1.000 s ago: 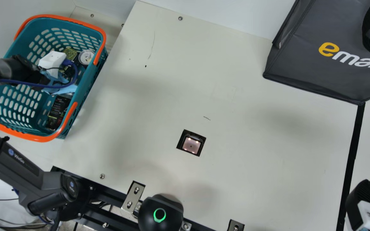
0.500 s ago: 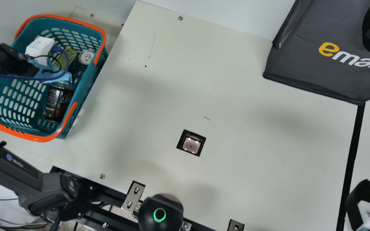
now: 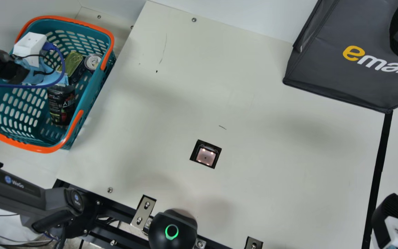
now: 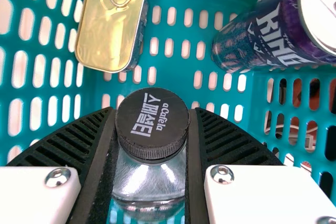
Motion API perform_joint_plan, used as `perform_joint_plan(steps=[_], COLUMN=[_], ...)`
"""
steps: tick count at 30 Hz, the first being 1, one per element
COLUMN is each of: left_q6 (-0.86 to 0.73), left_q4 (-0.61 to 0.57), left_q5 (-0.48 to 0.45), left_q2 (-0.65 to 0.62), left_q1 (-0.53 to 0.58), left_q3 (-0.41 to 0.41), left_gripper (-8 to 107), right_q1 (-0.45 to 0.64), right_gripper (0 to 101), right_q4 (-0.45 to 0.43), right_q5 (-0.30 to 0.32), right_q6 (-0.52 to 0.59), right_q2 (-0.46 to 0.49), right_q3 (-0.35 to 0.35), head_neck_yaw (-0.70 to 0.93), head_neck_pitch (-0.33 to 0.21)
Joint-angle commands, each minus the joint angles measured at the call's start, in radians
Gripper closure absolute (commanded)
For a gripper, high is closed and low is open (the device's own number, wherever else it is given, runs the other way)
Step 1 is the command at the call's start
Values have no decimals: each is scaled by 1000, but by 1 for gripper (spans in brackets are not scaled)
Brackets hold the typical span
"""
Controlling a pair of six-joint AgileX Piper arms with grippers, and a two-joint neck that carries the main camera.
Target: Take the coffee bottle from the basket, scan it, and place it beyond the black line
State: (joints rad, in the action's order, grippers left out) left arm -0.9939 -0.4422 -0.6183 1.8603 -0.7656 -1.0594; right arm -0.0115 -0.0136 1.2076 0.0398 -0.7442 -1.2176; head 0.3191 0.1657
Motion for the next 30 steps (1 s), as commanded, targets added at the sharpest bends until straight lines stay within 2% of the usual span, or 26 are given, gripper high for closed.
perform_joint_plan(steps=[1, 19, 30], left_q6=[-5, -25, -10], left_q4=[-4, -17, -36], left_q5=[-5, -67, -98], left_q2=[-18, -176, -253], left_q1=[-5, -59, -57], left_q3=[7, 62, 51], left_gripper=[89, 89, 89], right_q1=[0, 0, 0], right_gripper=[10, 10, 10], right_q4=[0, 0, 0], right_q5=[0, 0, 0], right_q6=[0, 0, 0], right_q2=[0, 0, 0], right_q3=[0, 0, 0], head_neck_yaw=[2, 2, 2], head_neck_pitch=[-27, -27, -27])
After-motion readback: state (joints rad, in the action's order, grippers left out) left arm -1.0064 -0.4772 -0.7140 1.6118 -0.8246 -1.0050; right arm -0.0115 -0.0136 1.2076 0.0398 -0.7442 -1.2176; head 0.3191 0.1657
